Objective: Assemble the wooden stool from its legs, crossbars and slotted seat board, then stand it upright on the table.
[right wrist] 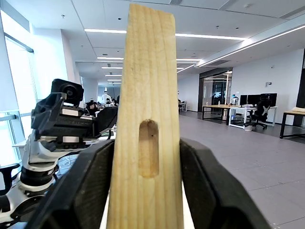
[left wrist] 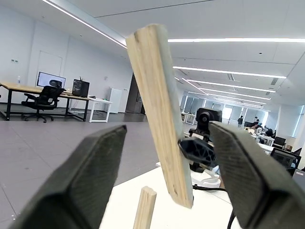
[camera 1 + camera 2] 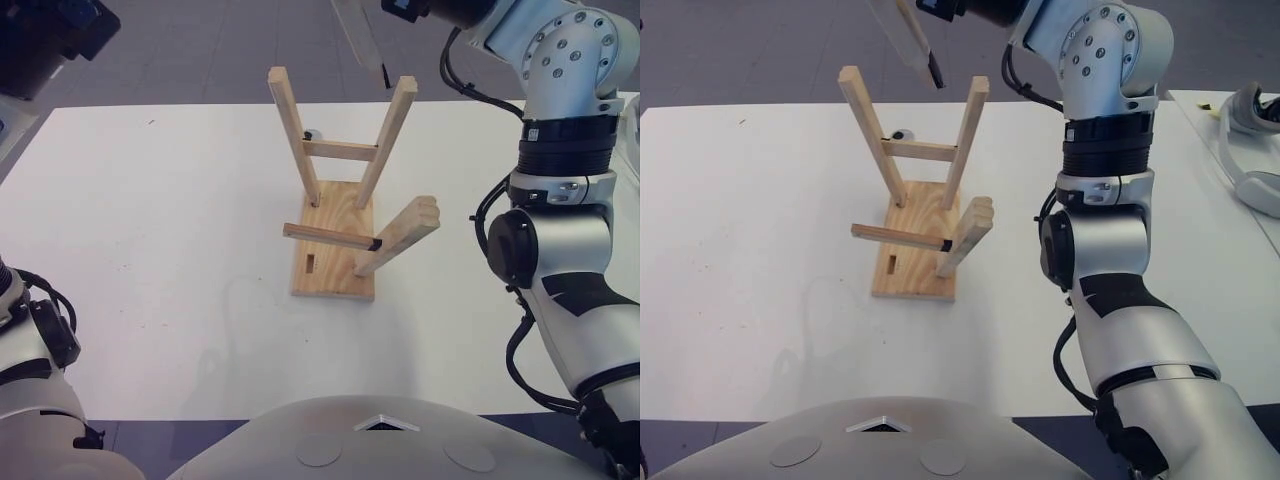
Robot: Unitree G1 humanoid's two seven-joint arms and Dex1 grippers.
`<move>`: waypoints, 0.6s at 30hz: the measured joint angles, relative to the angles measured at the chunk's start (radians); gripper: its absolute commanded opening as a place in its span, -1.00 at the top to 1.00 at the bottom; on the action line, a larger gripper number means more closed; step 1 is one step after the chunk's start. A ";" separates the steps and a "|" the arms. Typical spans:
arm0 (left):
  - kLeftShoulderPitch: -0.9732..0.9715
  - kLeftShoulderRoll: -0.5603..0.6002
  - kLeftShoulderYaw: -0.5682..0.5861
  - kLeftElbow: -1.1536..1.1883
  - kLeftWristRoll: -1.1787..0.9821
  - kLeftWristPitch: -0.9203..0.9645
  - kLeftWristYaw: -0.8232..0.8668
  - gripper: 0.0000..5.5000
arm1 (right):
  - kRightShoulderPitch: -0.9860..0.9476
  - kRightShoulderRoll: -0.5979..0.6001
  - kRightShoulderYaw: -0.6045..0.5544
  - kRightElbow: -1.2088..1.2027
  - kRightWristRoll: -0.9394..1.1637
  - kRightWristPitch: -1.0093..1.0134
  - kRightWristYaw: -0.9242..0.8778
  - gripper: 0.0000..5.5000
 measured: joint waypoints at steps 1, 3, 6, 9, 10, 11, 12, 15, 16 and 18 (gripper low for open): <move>-0.010 0.000 -0.003 0.010 -0.007 0.000 0.002 -0.48 | 0.006 0.000 0.007 -0.012 0.013 0.016 0.008 0.22; -0.022 0.000 -0.007 0.032 -0.006 0.004 0.001 -0.61 | 0.020 0.002 0.019 -0.041 0.028 0.038 0.017 0.22; -0.024 0.000 -0.008 0.058 -0.004 0.021 -0.008 -0.62 | 0.044 0.001 0.019 -0.052 0.063 0.084 0.038 0.22; -0.024 0.000 -0.006 0.080 -0.020 0.036 -0.028 -0.62 | 0.048 0.000 0.019 -0.067 0.100 0.124 0.076 0.22; -0.024 0.000 -0.005 0.086 -0.036 0.041 -0.029 -0.62 | 0.053 -0.001 0.019 -0.071 0.104 0.130 0.081 0.22; -0.025 0.000 -0.004 0.096 -0.046 0.043 -0.030 -0.62 | 0.064 -0.001 0.019 -0.076 0.112 0.145 0.089 0.22; -0.025 0.000 -0.002 0.103 -0.055 0.043 -0.032 -0.62 | 0.074 -0.001 0.019 -0.077 0.120 0.155 0.096 0.22; -0.025 0.000 0.004 0.107 -0.089 0.057 -0.047 -0.62 | 0.079 0.000 0.020 -0.080 0.141 0.165 0.101 0.22; -0.025 0.000 0.004 0.105 -0.117 0.064 -0.061 -0.62 | 0.079 0.000 0.023 -0.080 0.140 0.165 0.102 0.22; -0.025 -0.003 0.005 0.078 -0.149 0.071 -0.081 -0.62 | 0.079 -0.001 0.035 -0.079 0.140 0.165 0.108 0.22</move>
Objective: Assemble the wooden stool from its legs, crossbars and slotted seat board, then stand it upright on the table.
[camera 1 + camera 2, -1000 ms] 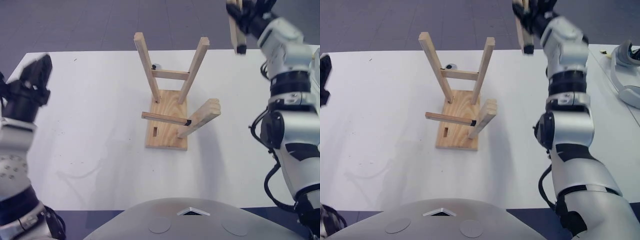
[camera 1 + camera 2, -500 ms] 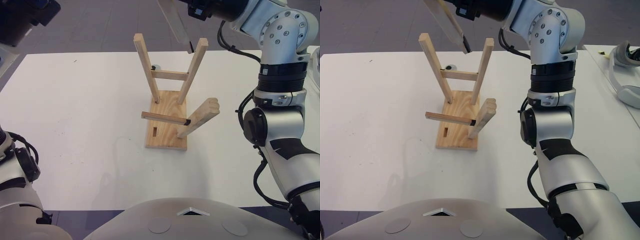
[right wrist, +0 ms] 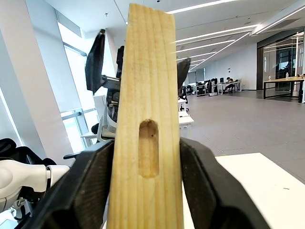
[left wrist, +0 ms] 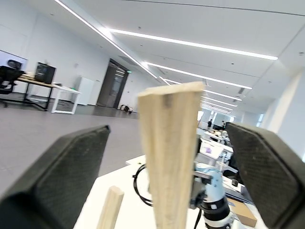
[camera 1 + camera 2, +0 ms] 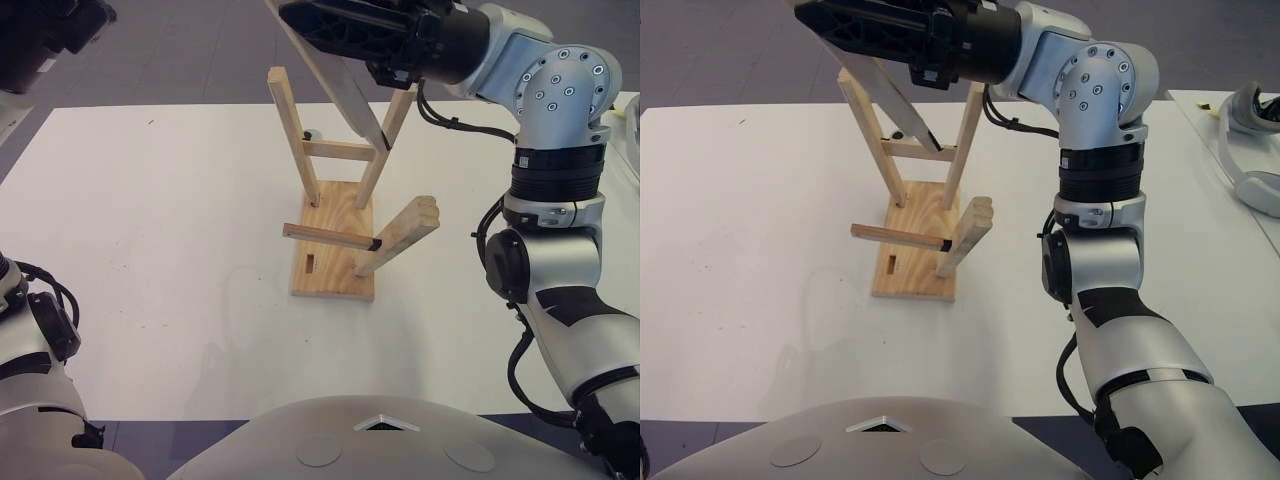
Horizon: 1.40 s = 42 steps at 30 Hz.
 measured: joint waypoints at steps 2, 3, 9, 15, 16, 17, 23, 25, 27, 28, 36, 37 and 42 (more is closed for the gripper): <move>0.000 -0.007 -0.006 -0.029 -0.013 0.011 -0.005 -0.62 | 0.000 -0.007 0.018 0.001 -0.001 0.001 0.027 0.22; 0.000 -0.012 -0.017 -0.042 -0.013 0.011 0.002 -0.62 | 0.000 -0.015 0.034 0.001 -0.002 0.003 0.048 0.22; 0.004 -0.042 -0.029 -0.084 -0.014 0.006 0.038 -0.43 | -0.005 -0.086 0.140 0.033 -0.047 0.000 0.212 0.22; 0.061 -0.054 0.014 -0.083 -0.014 0.020 0.027 -0.07 | -0.042 -0.094 0.150 0.080 -0.084 -0.016 0.266 0.22; 0.074 -0.053 0.021 -0.082 -0.014 0.029 0.017 0.01 | -0.043 -0.094 0.149 0.083 -0.085 -0.016 0.269 0.22; 0.083 -0.052 0.025 -0.082 -0.014 0.033 0.014 0.09 | -0.043 -0.094 0.149 0.085 -0.085 -0.016 0.272 0.22; 0.090 -0.047 0.035 -0.078 -0.009 0.046 0.011 0.24 | -0.044 -0.093 0.145 0.083 -0.083 -0.011 0.277 0.22; 0.091 -0.047 0.040 -0.077 -0.009 0.052 0.008 0.24 | -0.044 -0.093 0.145 0.083 -0.083 -0.008 0.280 0.22; 0.100 -0.046 0.047 -0.075 -0.009 0.058 0.000 0.24 | -0.044 -0.090 0.145 0.086 -0.084 -0.008 0.279 0.22; 0.104 -0.045 0.050 -0.072 -0.009 0.058 -0.002 0.24 | -0.044 -0.084 0.145 0.090 -0.085 -0.008 0.274 0.22; 0.148 0.041 0.088 -0.022 0.018 0.081 -0.052 0.26 | -0.066 -0.053 0.091 0.146 -0.111 -0.048 0.179 -0.11; 0.178 0.078 0.122 -0.006 0.067 0.102 -0.099 0.26 | -0.066 -0.051 0.089 0.147 -0.115 -0.055 0.173 -0.11; 0.386 0.229 0.268 -0.019 0.448 0.138 -0.467 0.26 | -0.067 -0.051 0.071 0.144 -0.119 -0.066 0.158 -0.11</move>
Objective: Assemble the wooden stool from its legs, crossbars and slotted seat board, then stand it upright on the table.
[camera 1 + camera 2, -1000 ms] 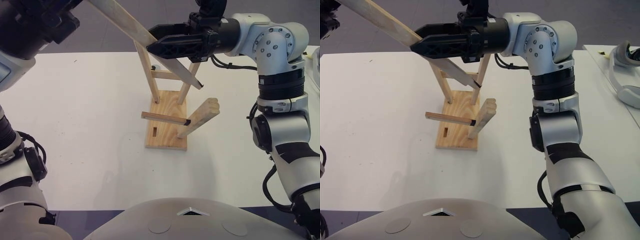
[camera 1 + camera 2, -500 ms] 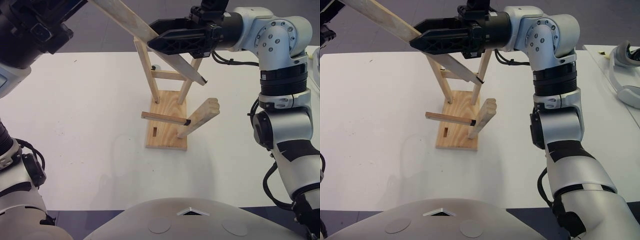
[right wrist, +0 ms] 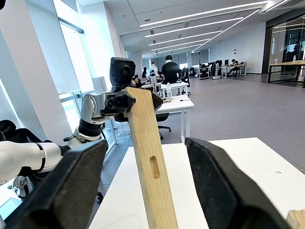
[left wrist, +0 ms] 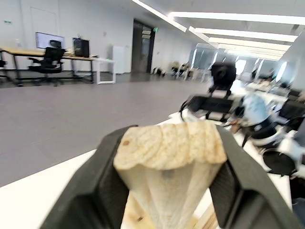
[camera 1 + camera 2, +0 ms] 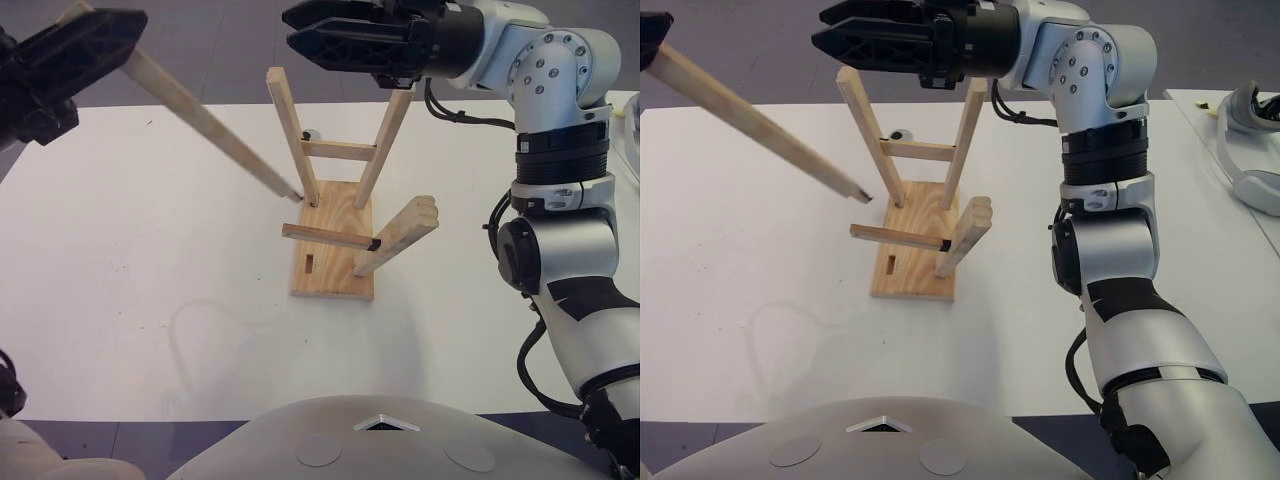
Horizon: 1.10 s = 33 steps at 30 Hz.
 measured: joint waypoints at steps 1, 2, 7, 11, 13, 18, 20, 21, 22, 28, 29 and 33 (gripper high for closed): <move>0.035 0.011 0.027 -0.007 0.062 -0.018 -0.065 0.26 | 0.000 0.000 -0.001 -0.003 0.000 -0.001 -0.003 -0.11; 0.089 0.011 0.060 -0.025 0.149 -0.067 -0.139 0.26 | 0.000 0.000 -0.003 -0.005 0.000 -0.001 -0.006 -0.11; 0.258 -0.079 0.106 -0.035 0.368 -0.252 -0.433 0.26 | 0.001 -0.001 -0.012 -0.008 0.000 -0.002 -0.015 -0.11; 0.341 -0.155 0.045 -0.037 0.491 -0.395 -0.597 0.26 | 0.001 0.001 -0.015 -0.004 0.000 -0.003 -0.017 -0.11; 0.358 -0.188 0.004 -0.032 0.553 -0.482 -0.660 0.26 | 0.001 0.001 -0.018 0.000 0.000 -0.003 -0.017 -0.11; 0.323 -0.273 -0.089 0.004 0.613 -0.641 -0.743 0.26 | 0.001 0.000 -0.021 0.017 0.000 -0.003 -0.016 -0.11; 0.311 -0.292 -0.117 0.004 0.609 -0.649 -0.746 0.26 | 0.001 -0.001 -0.021 0.020 0.000 -0.003 -0.016 -0.11; 0.307 -0.301 -0.131 0.004 0.606 -0.648 -0.746 0.26 | 0.001 -0.002 -0.021 0.022 0.000 -0.003 -0.016 -0.11; 0.300 -0.307 -0.143 0.004 0.605 -0.647 -0.746 0.26 | 0.001 -0.002 -0.021 0.022 -0.001 -0.003 -0.016 -0.11; 0.281 -0.333 -0.207 0.004 0.606 -0.648 -0.751 0.26 | 0.001 -0.002 -0.021 0.025 -0.001 -0.003 -0.016 -0.11; 0.279 -0.337 -0.218 0.004 0.607 -0.648 -0.756 0.26 | 0.001 -0.002 -0.021 0.026 -0.001 -0.003 -0.016 -0.11; 0.267 -0.347 -0.281 -0.001 0.611 -0.650 -0.777 0.26 | 0.001 0.000 -0.021 0.026 0.000 -0.002 -0.017 -0.11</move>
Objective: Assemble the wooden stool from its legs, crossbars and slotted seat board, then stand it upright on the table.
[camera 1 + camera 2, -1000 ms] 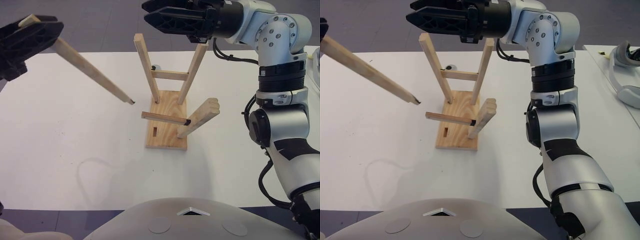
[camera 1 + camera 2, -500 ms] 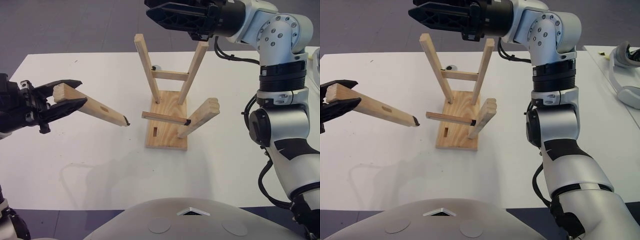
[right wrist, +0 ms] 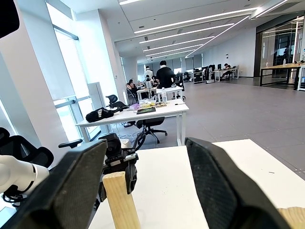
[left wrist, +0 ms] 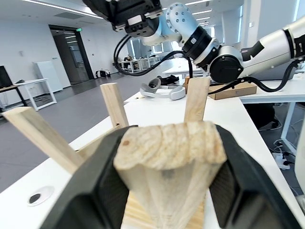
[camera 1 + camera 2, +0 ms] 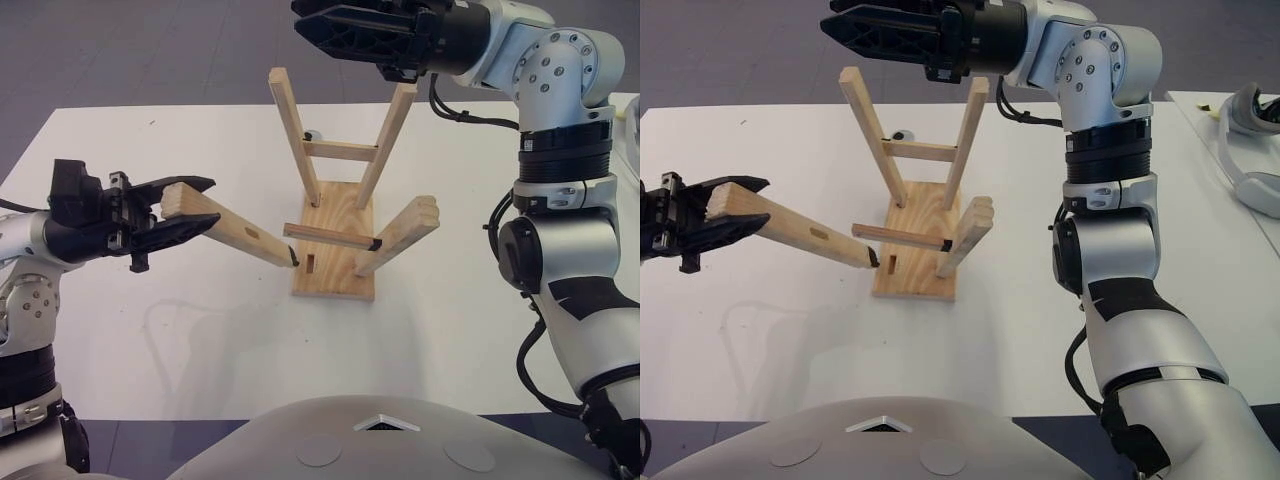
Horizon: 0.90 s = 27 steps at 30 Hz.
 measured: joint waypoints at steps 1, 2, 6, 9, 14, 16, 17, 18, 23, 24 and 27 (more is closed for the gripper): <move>-0.004 -0.002 -0.006 -0.003 0.000 0.000 -0.001 0.26 | 0.000 0.001 0.000 0.000 0.000 0.000 -0.001 -0.11; -0.009 -0.002 -0.012 -0.006 0.000 0.000 0.000 0.26 | 0.000 0.001 0.000 0.000 0.000 0.000 -0.001 -0.11; -0.018 -0.002 -0.042 -0.005 0.031 -0.020 -0.009 0.26 | 0.000 0.003 0.000 -0.002 0.000 0.000 -0.006 -0.11; -0.027 -0.002 -0.056 0.010 0.048 -0.052 -0.040 0.26 | 0.000 0.005 0.000 -0.003 0.001 0.002 -0.014 -0.11; -0.050 -0.001 -0.077 0.029 0.067 -0.067 -0.050 0.26 | 0.000 0.008 -0.001 -0.004 0.002 0.004 -0.018 -0.11; -0.057 -0.001 -0.082 0.038 0.068 -0.067 -0.052 0.26 | 0.000 0.011 -0.001 -0.004 0.002 0.004 -0.019 -0.11; -0.061 -0.001 -0.085 0.043 0.068 -0.068 -0.056 0.26 | 0.000 0.011 -0.001 -0.004 0.002 0.004 -0.019 -0.11; -0.065 -0.001 -0.088 0.045 0.068 -0.068 -0.056 0.26 | 0.000 0.011 -0.001 -0.004 0.002 0.005 -0.020 -0.11; -0.094 -0.001 -0.120 0.063 0.076 -0.068 -0.072 0.26 | 0.000 0.011 -0.001 -0.004 0.002 0.005 -0.022 -0.11; -0.103 0.001 -0.130 0.065 0.085 -0.081 -0.084 0.26 | 0.000 0.012 -0.001 -0.004 0.002 0.005 -0.022 -0.11; -0.132 0.013 -0.160 0.077 0.110 -0.130 -0.140 0.26 | 0.000 0.012 -0.003 -0.004 0.002 0.005 -0.023 -0.11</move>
